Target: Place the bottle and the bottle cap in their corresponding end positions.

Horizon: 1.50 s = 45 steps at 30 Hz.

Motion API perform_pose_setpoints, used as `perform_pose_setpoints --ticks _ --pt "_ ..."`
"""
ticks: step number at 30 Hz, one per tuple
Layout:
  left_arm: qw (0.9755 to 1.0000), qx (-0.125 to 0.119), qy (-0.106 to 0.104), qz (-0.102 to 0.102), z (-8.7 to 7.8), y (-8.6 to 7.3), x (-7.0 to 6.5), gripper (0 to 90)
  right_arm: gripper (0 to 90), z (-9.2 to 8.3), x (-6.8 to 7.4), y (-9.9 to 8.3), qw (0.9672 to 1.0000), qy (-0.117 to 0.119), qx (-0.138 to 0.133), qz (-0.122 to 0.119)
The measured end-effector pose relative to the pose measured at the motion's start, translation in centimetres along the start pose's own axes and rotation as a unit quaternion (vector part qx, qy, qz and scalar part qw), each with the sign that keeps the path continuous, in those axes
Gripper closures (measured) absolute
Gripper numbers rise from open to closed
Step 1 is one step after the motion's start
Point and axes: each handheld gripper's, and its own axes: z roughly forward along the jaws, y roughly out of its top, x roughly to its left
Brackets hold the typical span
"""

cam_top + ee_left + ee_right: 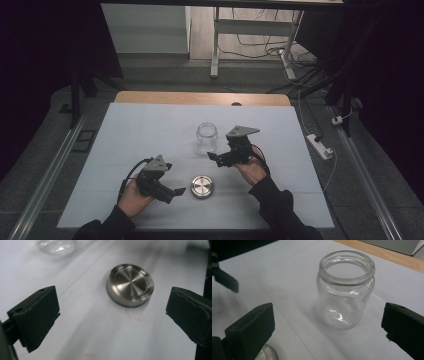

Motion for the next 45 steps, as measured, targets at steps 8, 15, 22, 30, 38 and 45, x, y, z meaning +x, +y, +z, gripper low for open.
perform_pose_setpoints --ticks 8,15,22,30,38,45 --pt "0.9996 -0.007 0.021 -0.018 -2.2 -1.7 -0.1 0.0 0.0 -2.1 0.7 -1.5 1.0000 0.000 0.002 -0.002" --pt "0.9985 -0.019 0.033 -0.039 -4.1 -3.2 -0.3 0.0 0.0 -4.5 1.0 -2.9 1.0000 -0.009 -0.002 0.003" --pt "0.9964 -0.031 0.051 -0.061 -6.1 -5.1 -0.4 0.0 0.0 -7.5 1.3 -4.7 0.9994 -0.033 -0.006 0.002" --pt "0.9919 -0.037 0.084 -0.088 -8.5 -7.7 -0.4 0.0 0.0 -10.9 1.1 -7.4 0.9979 -0.061 -0.004 0.022" --pt "0.9866 -0.037 0.113 -0.112 -10.0 -9.9 -0.4 0.1 0.0 -13.2 1.4 -10.1 0.9955 -0.084 0.018 0.038" --pt "0.9833 -0.029 0.128 -0.126 -10.5 -11.1 -0.4 0.3 0.0 -15.1 1.5 -12.0 0.9921 -0.110 0.028 0.053"
